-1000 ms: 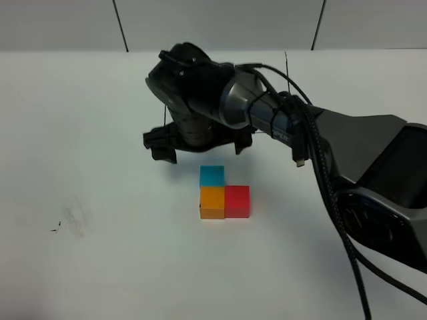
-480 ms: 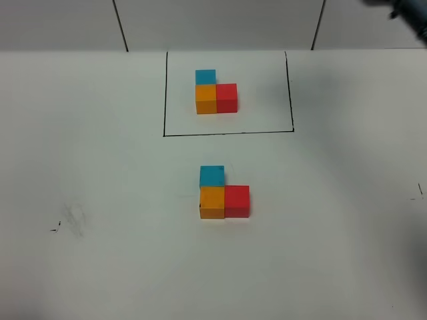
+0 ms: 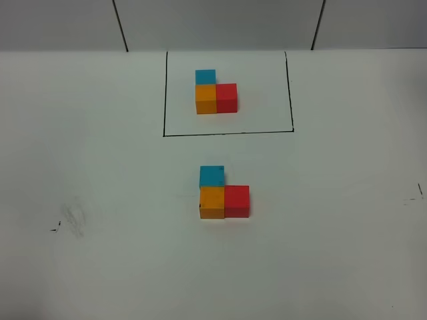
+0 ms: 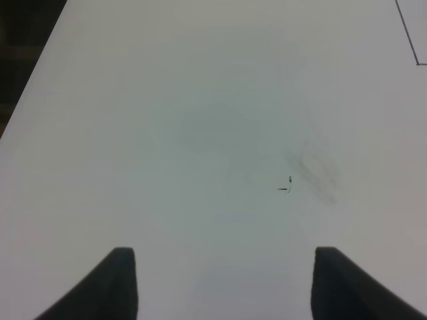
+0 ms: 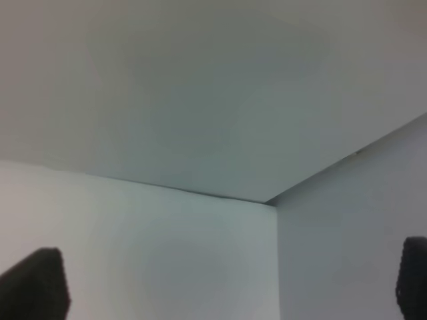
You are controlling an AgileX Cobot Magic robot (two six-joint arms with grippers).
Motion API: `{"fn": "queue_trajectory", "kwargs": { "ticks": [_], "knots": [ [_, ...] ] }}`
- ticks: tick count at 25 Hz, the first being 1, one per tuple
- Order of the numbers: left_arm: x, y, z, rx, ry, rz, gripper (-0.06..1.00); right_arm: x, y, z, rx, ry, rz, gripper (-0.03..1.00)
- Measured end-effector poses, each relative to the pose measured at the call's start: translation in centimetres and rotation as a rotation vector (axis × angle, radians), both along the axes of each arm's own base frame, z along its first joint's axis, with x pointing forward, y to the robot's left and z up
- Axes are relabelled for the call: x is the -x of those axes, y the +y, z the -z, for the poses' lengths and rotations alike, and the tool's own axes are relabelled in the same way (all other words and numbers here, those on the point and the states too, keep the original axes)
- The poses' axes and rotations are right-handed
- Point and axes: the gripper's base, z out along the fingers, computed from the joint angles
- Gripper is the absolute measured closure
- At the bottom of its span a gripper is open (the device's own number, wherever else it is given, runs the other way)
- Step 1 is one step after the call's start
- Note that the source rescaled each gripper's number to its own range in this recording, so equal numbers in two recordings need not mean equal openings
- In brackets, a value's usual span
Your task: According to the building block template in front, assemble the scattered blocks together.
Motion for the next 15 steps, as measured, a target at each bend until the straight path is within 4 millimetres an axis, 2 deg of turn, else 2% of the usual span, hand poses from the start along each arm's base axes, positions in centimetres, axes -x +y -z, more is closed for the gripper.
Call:
{"fn": "queue_trajectory", "kwargs": {
  "ticks": [4,7,11,15],
  "knots": [
    [0.0,0.0,0.0,0.0,0.0,0.0,0.72,4.1,-1.7,-2.7,0.009,-0.062,0.036,-0.02],
    [0.0,0.0,0.0,0.0,0.0,0.0,0.72,7.8,-2.4,-3.6,0.062,-0.064,0.091,0.01],
    [0.0,0.0,0.0,0.0,0.0,0.0,0.72,13.6,-2.7,-3.5,0.092,-0.059,0.155,0.05],
    [0.0,0.0,0.0,0.0,0.0,0.0,0.72,19.7,-2.3,-2.4,0.064,-0.074,0.188,0.16]
  ]
}}
